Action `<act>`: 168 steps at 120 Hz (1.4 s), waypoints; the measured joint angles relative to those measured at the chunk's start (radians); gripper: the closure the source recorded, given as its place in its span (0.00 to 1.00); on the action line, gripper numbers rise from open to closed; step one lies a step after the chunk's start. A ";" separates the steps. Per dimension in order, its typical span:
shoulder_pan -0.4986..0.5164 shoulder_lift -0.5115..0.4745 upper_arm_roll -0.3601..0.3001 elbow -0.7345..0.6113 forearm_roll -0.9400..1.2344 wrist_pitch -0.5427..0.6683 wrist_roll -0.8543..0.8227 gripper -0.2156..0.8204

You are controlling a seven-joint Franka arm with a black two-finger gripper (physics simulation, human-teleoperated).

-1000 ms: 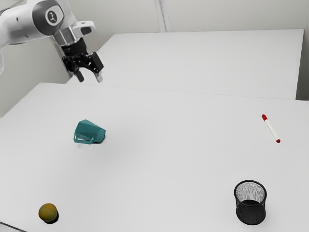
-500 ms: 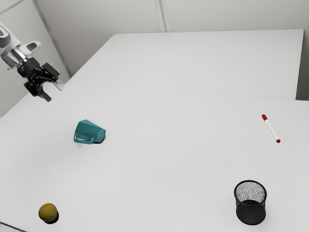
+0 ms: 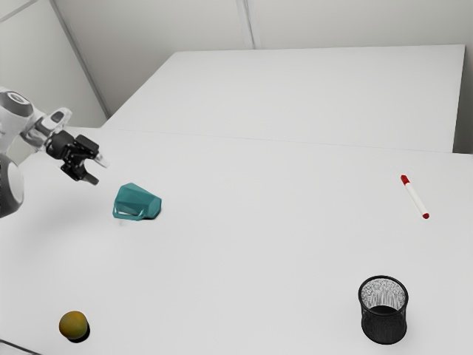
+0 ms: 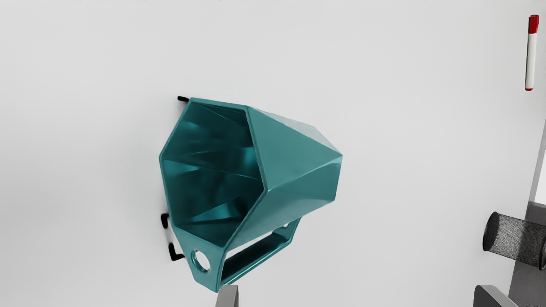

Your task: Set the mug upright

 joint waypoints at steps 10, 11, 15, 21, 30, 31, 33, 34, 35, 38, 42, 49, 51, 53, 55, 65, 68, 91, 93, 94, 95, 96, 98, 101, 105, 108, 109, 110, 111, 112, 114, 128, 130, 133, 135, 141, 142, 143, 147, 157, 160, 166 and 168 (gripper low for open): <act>0.000 0.042 -0.001 -0.008 -0.043 0.016 0.030 0.21; 0.000 0.046 -0.001 -0.009 -0.047 0.018 0.033 0.21; 0.000 0.055 -0.003 -0.011 -0.063 0.022 0.044 0.21; 0.000 0.062 -0.012 -0.016 -0.080 0.028 0.059 0.21; 0.001 0.066 -0.027 -0.040 -0.106 0.033 0.080 0.21; 0.001 0.066 -0.030 -0.043 -0.108 0.033 0.082 0.21; 0.000 0.067 -0.037 -0.048 -0.114 0.034 0.086 0.21; 0.000 0.067 -0.039 -0.051 -0.116 0.035 0.088 0.21; 0.000 0.067 -0.042 -0.053 -0.119 0.035 0.090 0.21; -0.001 0.067 -0.048 -0.058 -0.125 0.037 0.096 0.21; -0.001 0.068 -0.054 -0.066 -0.131 0.038 0.103 0.21; 0.000 0.069 -0.062 -0.079 -0.140 0.041 0.115 0.21; 0.000 0.070 -0.064 -0.081 -0.142 0.041 0.118 0.21; 0.000 0.070 -0.065 -0.083 -0.143 0.042 0.121 0.21; 0.000 0.070 -0.067 -0.087 -0.145 0.042 0.124 0.21; 0.000 0.071 -0.069 -0.102 -0.151 0.044 0.137 0.26; 0.000 0.071 -0.069 -0.104 -0.152 0.044 0.141 0.33; 0.000 0.071 -0.070 -0.104 -0.161 0.048 0.164 0.75; 0.000 0.071 -0.070 -0.103 -0.162 0.048 0.166 0.77; 0.000 0.071 -0.070 -0.103 -0.162 0.048 0.167 0.78; 0.000 0.071 -0.070 -0.103 -0.162 0.048 0.168 0.79; 0.000 0.071 -0.070 -0.103 -0.162 0.048 0.169 0.80; 0.000 0.070 -0.070 -0.102 -0.163 0.048 0.170 0.82; 0.000 0.070 -0.070 -0.101 -0.163 0.048 0.172 0.84; 0.000 0.068 -0.071 -0.101 -0.163 0.048 0.175 0.86; -0.001 0.066 -0.071 -0.101 -0.163 0.048 0.177 0.87; 0.000 0.065 -0.072 -0.101 -0.163 0.048 0.178 0.88; 0.000 0.064 -0.073 -0.101 -0.163 0.048 0.179 0.88; 0.000 0.063 -0.073 -0.101 -0.163 0.048 0.180 0.89; -0.001 0.062 -0.074 -0.101 -0.162 0.048 0.180 0.89; -0.001 0.060 -0.075 -0.101 -0.162 0.048 0.181 0.90; -0.003 0.042 -0.091 -0.105 -0.155 0.049 0.189 0.93; -0.003 0.036 -0.097 -0.106 -0.153 0.050 0.190 0.93; -0.004 0.025 -0.106 -0.107 -0.149 0.051 0.191 0.93; -0.004 0.015 -0.110 -0.108 -0.146 0.051 0.192 0.94; -0.007 -0.023 -0.129 -0.109 -0.120 0.053 0.189 0.94; -0.007 -0.032 -0.133 -0.109 -0.113 0.053 0.188 0.94; -0.008 -0.040 -0.138 -0.109 -0.106 0.053 0.186 0.94; -0.009 -0.078 -0.158 -0.109 -0.069 0.055 0.179 0.95; -0.011 -0.169 -0.223 -0.109 0.045 0.067 0.150 0.95; -0.013 -0.192 -0.245 -0.109 0.083 0.072 0.140 0.95; -0.017 -0.232 -0.295 -0.109 0.168 0.088 0.115 0.95; -0.020 -0.242 -0.310 -0.109 0.195 0.094 0.106 0.96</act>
